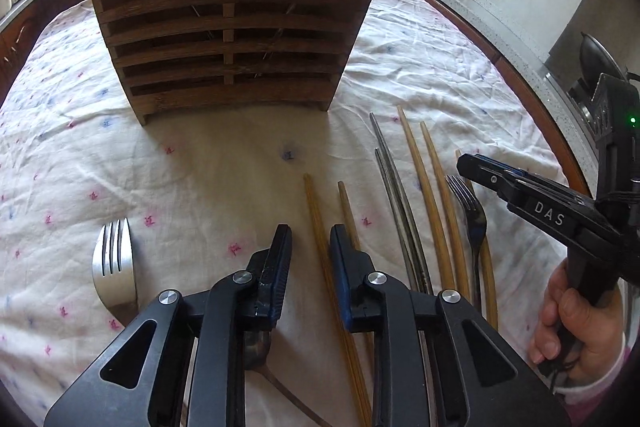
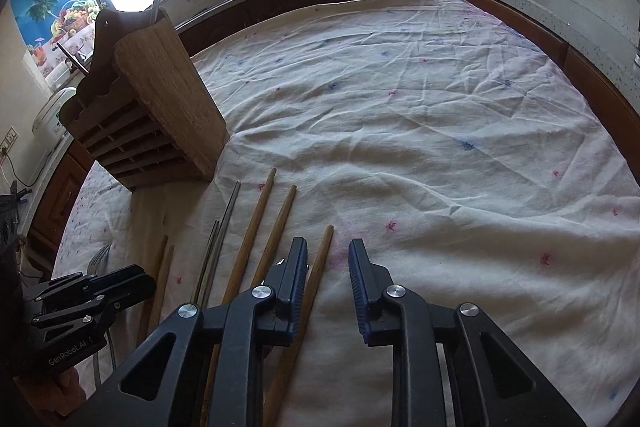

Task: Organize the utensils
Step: 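Close the left tool on a wooden chopstick while the right tool grasps another, then lift both wooden chopsticks upright and lower them into the wooden holder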

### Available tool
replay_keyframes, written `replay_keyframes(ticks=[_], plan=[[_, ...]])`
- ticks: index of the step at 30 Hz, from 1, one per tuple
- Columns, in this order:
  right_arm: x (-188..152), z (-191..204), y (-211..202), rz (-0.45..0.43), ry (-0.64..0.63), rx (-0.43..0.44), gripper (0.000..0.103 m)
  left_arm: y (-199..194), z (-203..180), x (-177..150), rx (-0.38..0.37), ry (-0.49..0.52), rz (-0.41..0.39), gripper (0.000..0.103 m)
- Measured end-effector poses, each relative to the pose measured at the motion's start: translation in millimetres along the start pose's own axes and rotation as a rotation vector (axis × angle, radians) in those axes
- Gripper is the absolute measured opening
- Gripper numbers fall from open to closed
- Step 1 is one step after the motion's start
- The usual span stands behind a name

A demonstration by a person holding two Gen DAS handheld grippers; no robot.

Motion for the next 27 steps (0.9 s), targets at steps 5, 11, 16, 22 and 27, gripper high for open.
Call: replay_keyframes(ticks=[5, 11, 16, 22, 27], plan=[[4.3, 12.0, 5.5, 0.002, -0.055, -0.077, 0.019, 3.2, -10.0, 3.2, 0.064, 0.051, -0.002, 0.016], [1.0, 16.9, 6.5, -0.013, -0.097, -0.125, 0.015, 6.9, -15.2, 7.7, 0.088, 0.083, -0.013, 0.009], [2.2, 13.8, 5.4, -0.018, -0.082, -0.099, 0.008, 9.0, -16.5, 10.5, 0.084, 0.079, -0.021, 0.006], [0.5, 10.9, -5.8, -0.033, -0.050, -0.025, 0.005, 2.1, -12.2, 9.8, 0.045, 0.045, -0.034, 0.004], [-1.1, 12.9, -31.3, -0.082, -0.045, 0.013, 0.005, -27.2, -9.7, 3.1, -0.021, 0.026, -0.096, 0.004]])
Point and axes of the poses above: each gripper's, at about its wrist camera, not at the fingertips, and y roughly the way its jaws point, z to its left, x to its top, the point moved 1 cm from there along y, roughly the way its jaws point, and after that the axes turned 14 degrees about z, right-handed, at the moved point
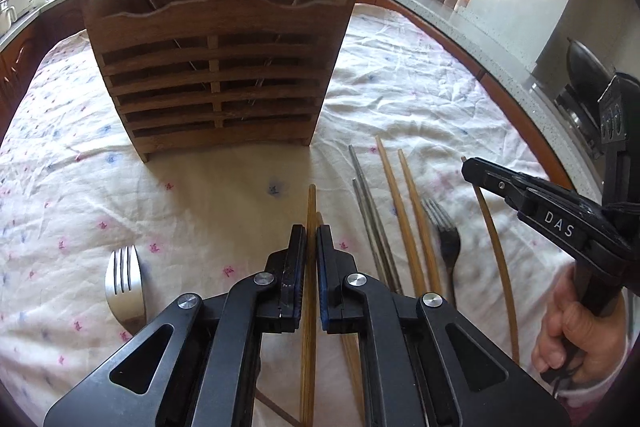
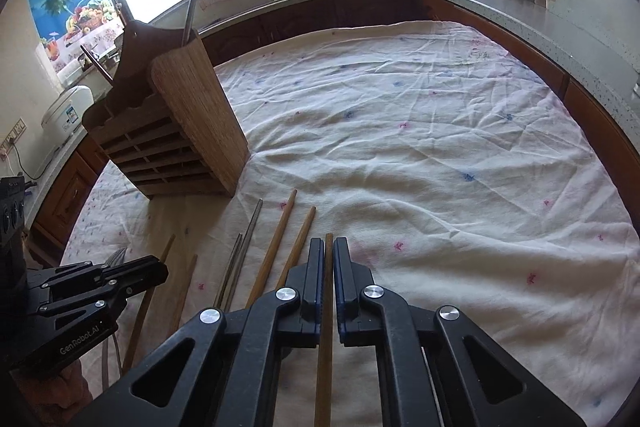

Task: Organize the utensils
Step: 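Lift both wooden chopsticks upright and lower them into the wooden holder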

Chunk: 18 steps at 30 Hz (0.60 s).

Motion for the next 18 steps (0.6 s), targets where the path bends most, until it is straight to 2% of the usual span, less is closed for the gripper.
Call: replay_keyframes(ticks=[9, 18], plan=[[-1.3, 9.5, -68.7, -0.146, -0.006, 0.060, 0.005, -77.6, 4.6, -12.9, -0.115, -0.040, -0.175, 0.004], [-4.2, 25.0, -133.6, -0.303, -0.033, 0.081, 0.005, -133.8, 5.3, -22.8, -0.150, -0.043, -0.312, 0.004]])
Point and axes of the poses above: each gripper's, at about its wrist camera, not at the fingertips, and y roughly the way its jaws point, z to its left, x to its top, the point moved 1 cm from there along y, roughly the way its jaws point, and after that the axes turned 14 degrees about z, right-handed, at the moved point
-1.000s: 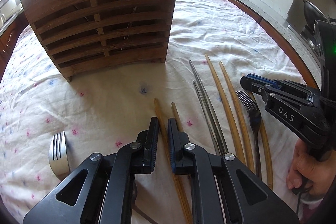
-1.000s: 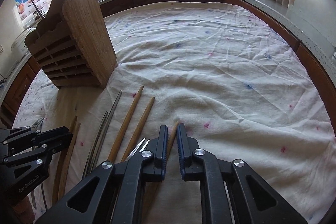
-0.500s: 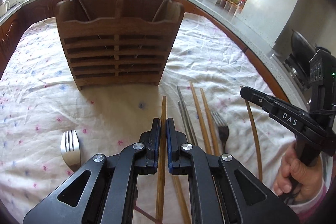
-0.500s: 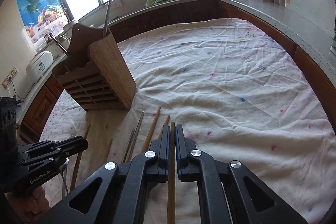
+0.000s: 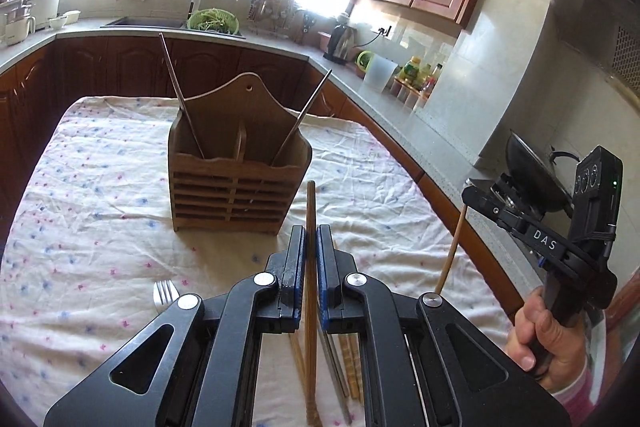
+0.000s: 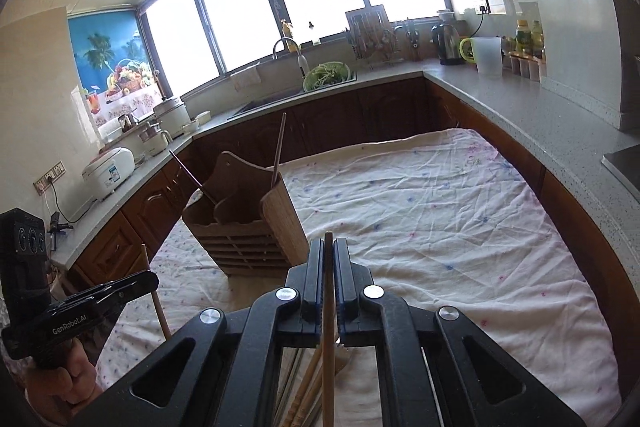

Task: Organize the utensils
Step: 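Lift both wooden chopsticks upright and lower them into the wooden holder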

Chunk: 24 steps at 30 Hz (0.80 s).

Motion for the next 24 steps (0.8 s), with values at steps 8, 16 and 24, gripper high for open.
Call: replay_keyframes(ticks=[8, 16, 24], plan=[[6.7, 17.3, -31.2, -0.080, -0.031, 0.020, 0.005, -29.3, 1.0, -1.7, -0.005, -0.001, -0.072, 0.004], [7.1, 24.3, -39.0, -0.100, -0.045, 0.025, 0.005, -47.2, 1.6, -3.4, 0.001, 0.001, -0.120, 0.004], [9.4, 26.2, -39.4, -0.106, -0.049, 0.034, 0.005, -55.4, 7.9, -1.8, 0.006, -0.013, -0.153, 0.004]])
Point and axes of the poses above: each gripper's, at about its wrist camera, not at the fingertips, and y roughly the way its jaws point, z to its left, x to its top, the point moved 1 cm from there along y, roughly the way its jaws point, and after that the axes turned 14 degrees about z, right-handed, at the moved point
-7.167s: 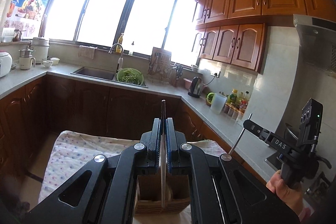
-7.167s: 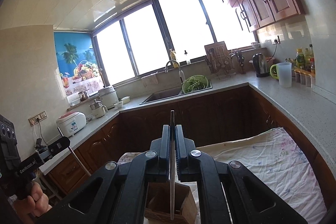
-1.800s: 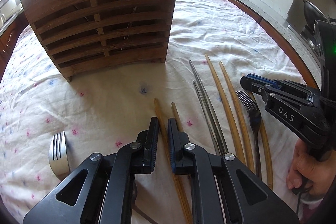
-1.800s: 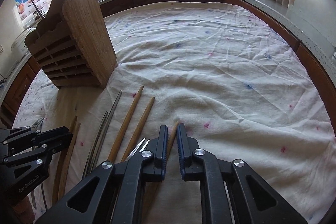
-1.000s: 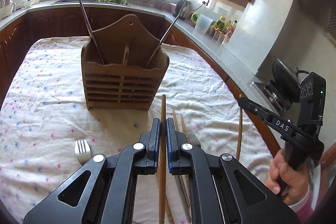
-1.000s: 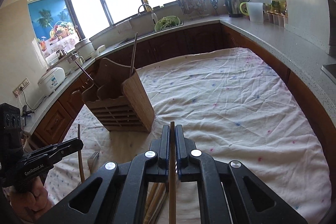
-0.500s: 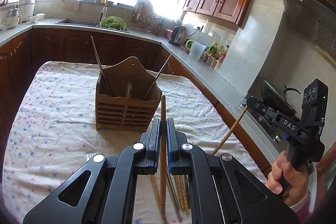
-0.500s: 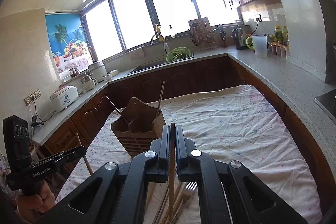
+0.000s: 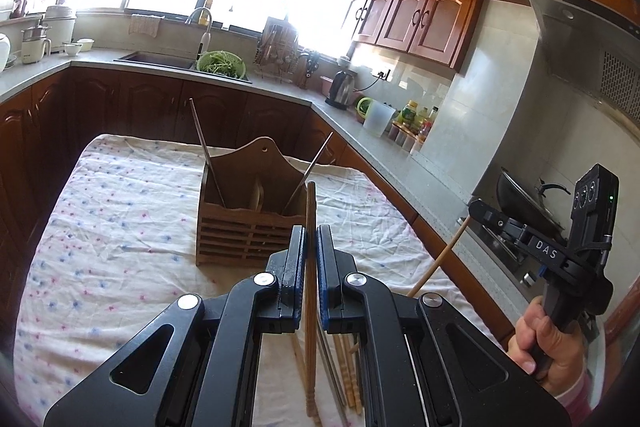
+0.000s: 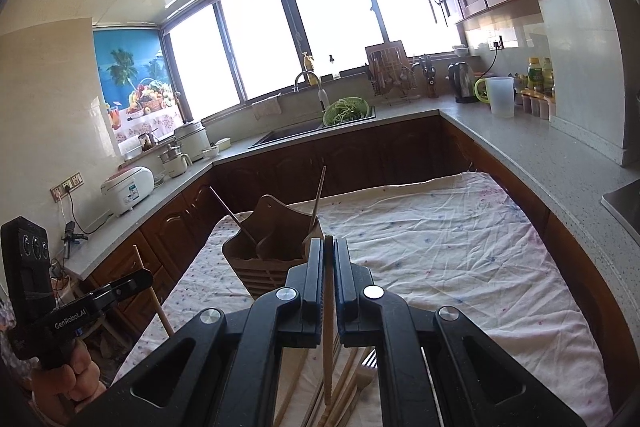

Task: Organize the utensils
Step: 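Lift both wooden chopsticks upright and lower them into the wooden holder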

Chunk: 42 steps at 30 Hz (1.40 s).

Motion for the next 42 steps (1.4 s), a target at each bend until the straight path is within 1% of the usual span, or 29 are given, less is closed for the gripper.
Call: replay_keyframes(ticks=[8, 14, 19, 22, 26, 30, 34, 37, 42], plan=[[8.8, 5.5, 2.7, -0.015, -0.013, 0.013, 0.005, -3.6, 11.7, 7.1, 0.007, -0.019, -0.033, 0.004], [22.5, 13.2, 4.9, -0.039, -0.023, 0.025, 0.005, -9.7, 22.3, 23.7, 0.029, -0.030, -0.085, 0.004], [42.4, 21.1, 7.7, -0.075, -0.033, 0.036, 0.005, -16.6, 32.8, 49.2, 0.049, -0.032, -0.161, 0.004], [59.1, 25.8, 10.4, -0.104, -0.036, 0.045, 0.005, -19.6, 36.2, 68.7, 0.071, -0.005, -0.228, 0.004], [83.7, 34.0, 14.4, -0.150, -0.042, 0.056, 0.005, -19.5, 40.7, 95.7, 0.090, 0.016, -0.290, 0.004], [106.8, 38.3, 24.6, -0.186, -0.039, 0.065, 0.005, -10.9, 47.9, 121.2, 0.109, 0.027, -0.335, 0.004], [123.9, 39.3, 44.5, -0.201, -0.029, 0.065, 0.005, 3.8, 58.0, 137.7, 0.140, 0.018, -0.361, 0.004], [127.5, 36.2, 65.0, -0.196, -0.017, 0.064, 0.005, 18.4, 70.1, 140.8, 0.155, -0.012, -0.375, 0.004], [116.8, 24.5, 101.4, -0.159, 0.009, 0.062, 0.005, 46.3, 92.1, 133.1, 0.180, -0.067, -0.377, 0.004]])
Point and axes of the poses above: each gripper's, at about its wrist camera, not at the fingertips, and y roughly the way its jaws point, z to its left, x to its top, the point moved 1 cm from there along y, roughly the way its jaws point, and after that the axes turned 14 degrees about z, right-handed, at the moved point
